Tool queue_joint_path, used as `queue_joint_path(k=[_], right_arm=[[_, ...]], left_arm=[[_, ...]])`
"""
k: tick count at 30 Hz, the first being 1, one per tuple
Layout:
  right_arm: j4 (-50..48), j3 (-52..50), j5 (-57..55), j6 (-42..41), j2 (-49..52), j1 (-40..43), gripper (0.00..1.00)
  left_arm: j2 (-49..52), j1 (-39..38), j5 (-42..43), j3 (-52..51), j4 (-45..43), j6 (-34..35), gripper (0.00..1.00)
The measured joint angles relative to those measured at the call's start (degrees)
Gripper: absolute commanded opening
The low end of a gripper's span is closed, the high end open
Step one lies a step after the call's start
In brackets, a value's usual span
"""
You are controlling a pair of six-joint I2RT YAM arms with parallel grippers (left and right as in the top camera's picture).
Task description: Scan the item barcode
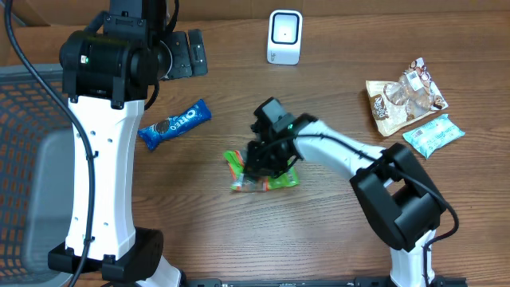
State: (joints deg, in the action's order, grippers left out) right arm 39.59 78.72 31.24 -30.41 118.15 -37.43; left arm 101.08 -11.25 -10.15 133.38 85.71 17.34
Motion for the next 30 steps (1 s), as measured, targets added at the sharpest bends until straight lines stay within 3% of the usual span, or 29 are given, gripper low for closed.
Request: queue_joint_path(k=[4,8,10,11,12,14,16,21,24,30], right_arm=[[13.29,7.06,0.26,15.30,0.76,4.33,0.48],[23.19,14.43,-6.71,33.55,0.85,9.07,0.49],[23.96,16.00,-10.51,37.62,0.85,10.73,0.48],[24.52,16.72,-11.74,38.82,0.85,11.69,0.43],[24.55,17.20,-12.13,39.45,0.85,12.72,0.30],[23.67,17.62,-10.08,39.45,0.85,14.19,0.15],[22.43,17.64,-7.15,37.88,0.85,14.71,0.15],[18.08,17.31,-4.70,28.72,0.85,13.60,0.53],[19.02,16.17,-9.33,24.57,0.85,12.22,0.61],[23.04,15.45,-16.94,21.66,0.87,12.94,0.65]], left_arm=[[0.00,0.00,0.00,0.00,0.00,0.00,1.00],[0.00,0.00,-0.02,-0.02,-0.02,0.00,1.00],[0.00,0.00,0.00,0.00,-0.02,0.00,1.00],[0.00,0.00,0.00,0.00,0.00,0.00,1.00],[0.00,0.00,0.00,-0.02,-0.02,0.00,1.00],[0.00,0.00,0.00,0.00,0.00,0.00,1.00],[0.00,0.00,0.00,-0.02,-0.02,0.00,1.00],[0.00,0.00,0.00,0.00,-0.02,0.00,1.00],[0.00,0.00,0.00,-0.02,0.00,0.00,1.00],[0.00,0.00,0.00,0.00,0.00,0.00,1.00]])
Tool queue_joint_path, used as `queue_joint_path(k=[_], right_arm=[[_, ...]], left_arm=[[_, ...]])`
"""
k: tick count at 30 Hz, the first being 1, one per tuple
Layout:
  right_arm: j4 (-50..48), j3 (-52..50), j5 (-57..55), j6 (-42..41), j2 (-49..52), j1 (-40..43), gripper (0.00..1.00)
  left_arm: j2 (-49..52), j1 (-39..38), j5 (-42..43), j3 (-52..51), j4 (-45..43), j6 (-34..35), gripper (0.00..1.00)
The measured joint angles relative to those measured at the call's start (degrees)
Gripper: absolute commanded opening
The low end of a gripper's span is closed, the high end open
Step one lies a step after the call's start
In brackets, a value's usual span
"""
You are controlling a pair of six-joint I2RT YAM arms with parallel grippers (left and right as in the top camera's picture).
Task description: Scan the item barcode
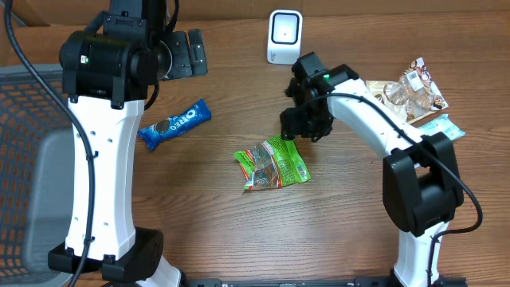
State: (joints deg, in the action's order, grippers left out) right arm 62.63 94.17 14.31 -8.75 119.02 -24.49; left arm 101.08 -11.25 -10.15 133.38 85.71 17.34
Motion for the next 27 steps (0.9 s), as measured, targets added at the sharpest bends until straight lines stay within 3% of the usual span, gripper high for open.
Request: queue_joint_path(k=[10,14,18,21,22,27], right_arm=[[-3.96,-7.67,5.11,8.31,0.00,2.54,0.64],[-7.58,-11.63,8.48,11.17,0.00,2.36,0.59],[-8.70,-13.55,11.74,13.40,0.00,2.38,0.39],[-8.87,-13.92,12.87,14.53,0.00,2.38,0.08],[-8.94,-13.92,13.11,14.88,0.00,2.38,0.04],[-7.26,-13.77,15.17,15.02,0.00,2.38,0.04]], left_arm=[[0.00,0.00,0.00,0.00,-0.02,0.00,1.00],[0.00,0.00,0.00,0.00,-0.02,0.00,1.00],[0.00,0.00,0.00,0.00,-0.02,0.00,1.00],[0.00,0.00,0.00,0.00,-0.02,0.00,1.00],[0.00,0.00,0.00,0.00,-0.02,0.00,1.00],[0.00,0.00,0.00,-0.02,-0.02,0.00,1.00]])
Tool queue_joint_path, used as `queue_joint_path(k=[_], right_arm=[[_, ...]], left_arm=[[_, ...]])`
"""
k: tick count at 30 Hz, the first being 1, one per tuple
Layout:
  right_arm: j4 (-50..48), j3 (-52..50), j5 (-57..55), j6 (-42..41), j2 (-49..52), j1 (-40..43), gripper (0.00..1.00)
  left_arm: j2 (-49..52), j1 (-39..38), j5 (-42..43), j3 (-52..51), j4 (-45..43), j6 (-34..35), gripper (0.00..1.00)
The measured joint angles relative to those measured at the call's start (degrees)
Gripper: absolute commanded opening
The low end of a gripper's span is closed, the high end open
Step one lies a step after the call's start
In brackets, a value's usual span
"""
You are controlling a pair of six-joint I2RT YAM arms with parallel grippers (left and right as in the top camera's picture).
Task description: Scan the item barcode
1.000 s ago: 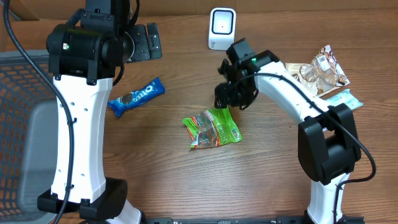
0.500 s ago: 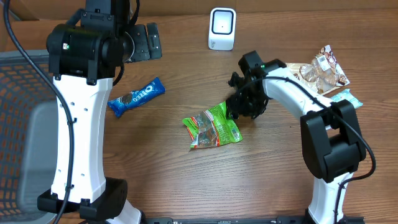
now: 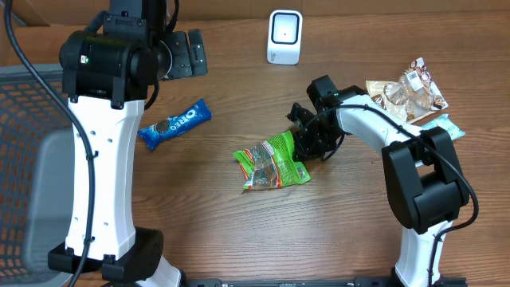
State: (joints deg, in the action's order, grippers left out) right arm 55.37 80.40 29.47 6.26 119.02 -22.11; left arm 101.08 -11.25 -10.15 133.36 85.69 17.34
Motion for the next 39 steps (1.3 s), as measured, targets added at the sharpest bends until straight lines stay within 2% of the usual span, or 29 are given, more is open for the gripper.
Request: queue_joint_path(k=[8,12,18,21,22,24,26,28,31,39], right_arm=[[4.85,9.07,7.08,0.85,-0.35,0.92,0.04],[6.01,11.41,8.17,1.05,-3.56,1.07,0.04],[6.36,11.17,-1.77,-2.58,-5.64,1.14,0.04],[7.87,10.88,-1.66,-3.32,-5.62,1.40,0.04],[7.87,10.88,-1.49,-3.39,-5.62,1.40,0.09],[8.31,10.88,-1.51,-3.93,-5.62,1.40,0.43],[8.74,10.86,-1.86,-4.37,-5.62,1.42,0.64],[8.68,10.78,-1.92,-4.50,-5.62,1.46,0.77],[7.93,10.60,-2.43,-4.55,-5.60,1.46,0.85],[2.49,10.34,-5.18,-4.74,-5.33,1.27,0.87]], left_arm=[[0.00,0.00,0.00,0.02,0.02,0.00,1.00],[0.00,0.00,0.00,0.00,0.02,0.00,1.00],[0.00,0.00,0.00,0.02,0.02,0.00,1.00],[0.00,0.00,0.00,0.02,0.02,0.00,1.00],[0.00,0.00,0.00,0.02,0.02,0.00,1.00],[0.00,0.00,0.00,0.02,0.00,0.00,1.00],[0.00,0.00,0.00,0.02,0.00,0.00,1.00],[0.00,0.00,0.00,0.02,0.02,0.00,1.00],[0.00,0.00,0.00,0.02,0.02,0.00,1.00],[0.00,0.00,0.00,0.02,0.02,0.00,1.00]])
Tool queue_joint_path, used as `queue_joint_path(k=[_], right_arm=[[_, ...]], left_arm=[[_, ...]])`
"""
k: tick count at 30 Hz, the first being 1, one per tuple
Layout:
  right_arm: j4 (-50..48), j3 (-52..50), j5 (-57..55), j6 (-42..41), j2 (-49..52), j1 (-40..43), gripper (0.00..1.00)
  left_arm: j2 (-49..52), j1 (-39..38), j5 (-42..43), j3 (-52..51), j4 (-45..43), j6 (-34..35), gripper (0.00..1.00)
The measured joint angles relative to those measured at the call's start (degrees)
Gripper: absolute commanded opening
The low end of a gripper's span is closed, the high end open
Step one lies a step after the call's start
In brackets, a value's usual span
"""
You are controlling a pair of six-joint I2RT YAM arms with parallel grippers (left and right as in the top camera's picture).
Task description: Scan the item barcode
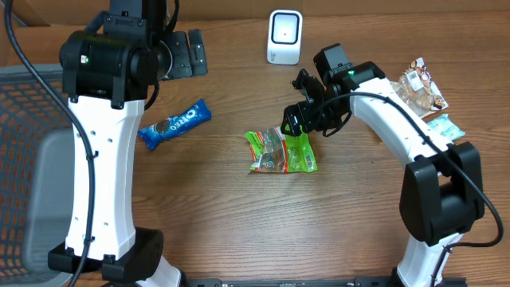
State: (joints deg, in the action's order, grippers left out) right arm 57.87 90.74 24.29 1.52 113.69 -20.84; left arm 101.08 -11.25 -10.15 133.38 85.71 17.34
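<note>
A green snack bag (280, 152) lies or hangs near the table's middle. Its top right corner reaches up into my right gripper (296, 125), which looks shut on that corner. The white barcode scanner (284, 37) stands at the back edge, a little left of and behind the right gripper. My left gripper (186, 53) is held high at the back left, far from the bag, with its fingers apart and nothing in them. No barcode can be made out on the bag.
A blue Oreo pack (175, 123) lies left of the bag. At the right edge are a clear-and-brown snack bag (406, 92) and a teal pack (440, 126). A grey mesh basket (24, 151) fills the far left. The left arm's white column (100, 159) stands left of centre.
The right gripper went from the bag's right edge, low at the table, to higher and farther back. The green bag shifted right and toward the scanner with it, its corner in the gripper.
First my right gripper was down on the green bag at the table's middle. Then it was away near the scanner, the bag lying turned and flatter. Then it was at the bag's right edge. Now it holds that corner, with the bag drawn toward the scanner.
</note>
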Motion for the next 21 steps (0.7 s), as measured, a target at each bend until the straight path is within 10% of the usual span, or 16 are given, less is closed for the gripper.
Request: queue_joint_path(k=[13,21], right_arm=[[-3.54,-0.17,-10.19,12.20,6.34,-6.80,0.87],[-4.46,-0.33,-11.43,15.37,8.79,-6.43,0.57]], left_arm=[[0.00,0.00,0.00,0.00,0.00,0.00,1.00],[0.00,0.00,0.00,-0.02,-0.02,0.00,1.00]])
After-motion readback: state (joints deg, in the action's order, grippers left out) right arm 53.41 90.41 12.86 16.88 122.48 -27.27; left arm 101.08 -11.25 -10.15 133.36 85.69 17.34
